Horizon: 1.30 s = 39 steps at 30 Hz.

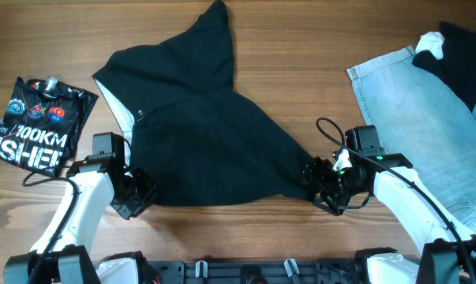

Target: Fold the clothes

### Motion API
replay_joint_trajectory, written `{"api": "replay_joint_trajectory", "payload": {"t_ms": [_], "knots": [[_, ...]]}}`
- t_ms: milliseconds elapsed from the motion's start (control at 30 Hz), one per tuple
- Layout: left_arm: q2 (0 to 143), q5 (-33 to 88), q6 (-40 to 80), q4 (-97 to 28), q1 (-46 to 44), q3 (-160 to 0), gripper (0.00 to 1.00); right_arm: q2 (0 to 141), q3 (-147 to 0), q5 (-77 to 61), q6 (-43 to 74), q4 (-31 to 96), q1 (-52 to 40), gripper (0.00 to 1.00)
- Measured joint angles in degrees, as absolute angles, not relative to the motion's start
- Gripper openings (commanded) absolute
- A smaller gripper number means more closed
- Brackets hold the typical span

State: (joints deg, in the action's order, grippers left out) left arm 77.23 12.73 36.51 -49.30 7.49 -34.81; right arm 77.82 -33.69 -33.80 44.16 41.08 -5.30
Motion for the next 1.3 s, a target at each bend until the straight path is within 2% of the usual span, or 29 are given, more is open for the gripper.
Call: {"api": "replay_joint_trajectory", "payload": {"t_ms": [33, 67, 100, 133, 167, 300, 500, 567, 600, 667, 700, 733, 767, 800, 833, 967, 1100, 1300], "knots": [[77.23, 12.71, 36.51, -49.67, 7.49, -34.81, 0.10, 77.82, -33.67, -33.47, 44.77, 40.86, -5.32, 0.84], [77.23, 12.51, 36.56, -49.89, 7.49, -34.81, 0.15, 77.82, -33.65, -32.93, 45.32, 40.47, -5.30, 0.84], [77.23, 12.45, 36.56, -49.91, 7.49, -34.81, 0.35, 77.82, -33.65, -32.27, 46.13, 39.70, -5.30, 0.84], [77.23, 12.29, 36.53, -49.93, 7.49, -34.81, 0.50, 77.82, -33.61, -31.75, 46.72, 39.05, -5.30, 0.84], [77.23, 12.21, 36.32, -50.09, 7.49, -34.81, 0.56, 77.82, -33.58, -31.38, 47.13, 38.33, -5.30, 0.84], [77.23, 11.38, 36.69, -51.59, 7.49, -34.76, 0.63, 77.82, -33.56, -30.70, 48.45, 38.13, -5.48, 0.84], [77.23, 8.93, 39.83, -45.60, 7.49, -32.80, 0.66, 77.82, -33.34, -29.41, 50.76, 37.26, -9.85, 0.83], [76.82, 8.62, 41.10, -43.46, 7.49, -31.83, 0.60, 77.82, -33.21, -28.88, 51.42, 36.03, -10.37, 0.82], [76.38, 8.58, 41.56, -42.04, 7.49, -31.64, 0.51, 77.82, -33.12, -28.64, 51.64, 35.46, -10.41, 0.82], [76.27, 7.97, 42.44, -40.45, 7.49, -31.42, 0.24, 77.82, -33.12, -28.21, 51.90, 35.18, -10.44, 0.78], [76.25, 7.66, 42.89, -40.29, 7.49, -31.40, 0.16, 77.82, -33.12, -28.18, 52.10, 35.24, -10.41, 0.72], [76.27, 7.25, 42.83, -39.94, 7.49, -31.24, 0.05, 77.82, -33.12, -28.10, 52.34, 35.24, -10.41, 0.61], [76.27, 7.05, 42.85, -39.66, 7.49, -31.00, 0.04, 77.82, -33.10, -28.01, 52.45, 35.27, -10.41, 0.44], [76.27, 7.09, 42.96, -39.59, 7.49, -30.94, 0.04, 77.82, -33.10, -27.88, 52.56, 35.22, -10.41, 0.21], [76.29, 7.07, 43.20, -39.70, 7.49, -30.89, 0.04, 77.82, -33.08, -27.77, 52.71, 34.70, -10.44, 0.06], [76.40, 7.18, 42.89, -43.33, 7.49, -31.90, 0.04, 77.82, -32.97, -27.33, 52.42, 28.27, -10.48, 0.04], [76.90, 6.70, 37.60, -50.37, 7.44, -42.52, 0.04, 77.84, -35.42, -26.35, 48.14, 26.22, -10.48, 0.04], [77.08, 5.91, 28.45, -60.36, 6.90, -73.43, 0.04, 78.11, -67.59, -17.39, 31.40, 44.71, -10.98, 0.06]]}}
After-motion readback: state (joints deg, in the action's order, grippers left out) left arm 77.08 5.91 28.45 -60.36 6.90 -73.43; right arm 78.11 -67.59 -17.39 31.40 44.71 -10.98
